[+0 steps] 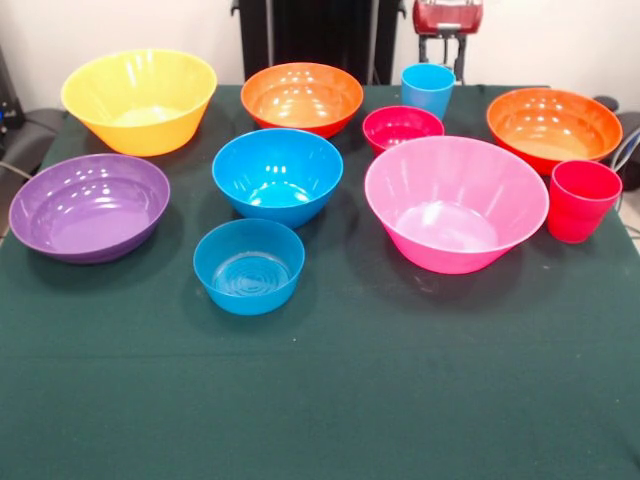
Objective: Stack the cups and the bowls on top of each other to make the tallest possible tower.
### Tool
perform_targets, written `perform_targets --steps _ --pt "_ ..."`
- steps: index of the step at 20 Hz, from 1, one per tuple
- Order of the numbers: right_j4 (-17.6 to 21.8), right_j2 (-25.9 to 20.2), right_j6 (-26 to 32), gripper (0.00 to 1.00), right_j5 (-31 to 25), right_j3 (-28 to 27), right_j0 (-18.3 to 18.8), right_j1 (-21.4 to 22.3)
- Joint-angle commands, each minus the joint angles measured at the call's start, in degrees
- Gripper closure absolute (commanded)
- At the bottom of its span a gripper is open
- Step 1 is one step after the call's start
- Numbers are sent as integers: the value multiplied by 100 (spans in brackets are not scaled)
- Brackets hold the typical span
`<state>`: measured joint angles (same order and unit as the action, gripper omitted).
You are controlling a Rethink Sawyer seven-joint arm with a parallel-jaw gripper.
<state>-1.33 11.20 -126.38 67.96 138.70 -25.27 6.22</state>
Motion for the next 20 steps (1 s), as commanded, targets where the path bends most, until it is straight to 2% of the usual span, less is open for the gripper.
perform_targets --steps 1,10,16,20 --pt "67 -933 -630 0 -2102 54 283 -146" --pt "227 -993 -643 0 -2684 334 527 459" --pt "259 -1007 -510 0 -3591 912 725 1667" --pt "355 -981 -284 0 -4380 1141 1019 2533"
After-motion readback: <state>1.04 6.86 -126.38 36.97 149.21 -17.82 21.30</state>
